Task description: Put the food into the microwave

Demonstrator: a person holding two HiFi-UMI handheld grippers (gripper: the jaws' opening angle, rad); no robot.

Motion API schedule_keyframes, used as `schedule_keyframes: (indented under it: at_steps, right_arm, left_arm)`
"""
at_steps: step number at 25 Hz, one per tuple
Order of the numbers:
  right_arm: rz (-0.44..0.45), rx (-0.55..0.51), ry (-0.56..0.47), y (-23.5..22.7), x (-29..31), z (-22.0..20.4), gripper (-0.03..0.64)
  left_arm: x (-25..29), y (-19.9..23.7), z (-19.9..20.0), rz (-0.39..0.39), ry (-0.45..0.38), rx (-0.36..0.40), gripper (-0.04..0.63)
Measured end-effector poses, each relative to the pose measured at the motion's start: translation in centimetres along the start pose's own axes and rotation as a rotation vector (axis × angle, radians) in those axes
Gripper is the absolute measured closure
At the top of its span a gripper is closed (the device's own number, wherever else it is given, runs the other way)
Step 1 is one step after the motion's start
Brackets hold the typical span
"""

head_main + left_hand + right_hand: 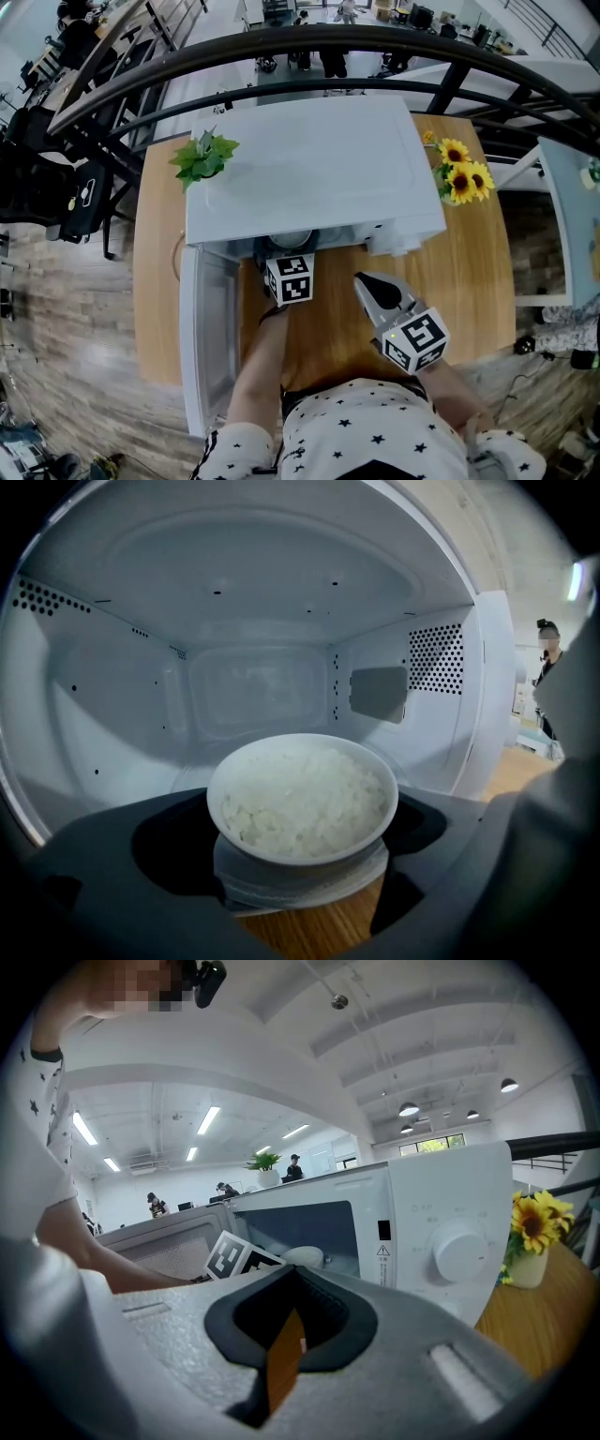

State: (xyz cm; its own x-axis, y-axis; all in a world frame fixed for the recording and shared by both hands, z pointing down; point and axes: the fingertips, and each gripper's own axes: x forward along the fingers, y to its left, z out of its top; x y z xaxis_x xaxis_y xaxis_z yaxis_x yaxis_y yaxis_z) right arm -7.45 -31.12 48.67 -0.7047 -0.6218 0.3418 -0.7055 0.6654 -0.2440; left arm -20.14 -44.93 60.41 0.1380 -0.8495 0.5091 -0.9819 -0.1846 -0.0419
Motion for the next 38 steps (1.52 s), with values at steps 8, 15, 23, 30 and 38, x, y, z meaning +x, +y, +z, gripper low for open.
schedule_keyframes:
  at_steps: [8, 15, 23, 30, 38]
  right_arm:
    - [0.001, -0.01, -0.01, 0.4, -0.5, 0.5, 0.612]
    - [0.009, -0.018, -0.011, 1.1, -1.3, 0.4, 0.612]
    - [0.027, -0.029, -0.028, 2.1, -3.5, 0.4, 0.612]
    - [0.042, -0.046, -0.049, 3.1, -6.6, 0.2, 0.612]
    - [0.057, -0.068, -0.068, 4.4, -10.9, -0.4, 0.612]
  left_arm:
    - [-0.4, -0.2, 0.0, -0.017, 0.006, -0.028, 0.106]
    - [-1.7, -0.4, 0.2, -0.004, 0.001, -0.024, 0.106]
    - [-4.7, -0.6, 1.3, 0.03, -0.043, -0.014, 0.106]
    - [-9.4, -2.6, 1.9, 0.035, -0.083, -0.058, 0.106]
    - [-14.7, -5.0, 0.9, 0.064, -0.097, -0.088, 0.114]
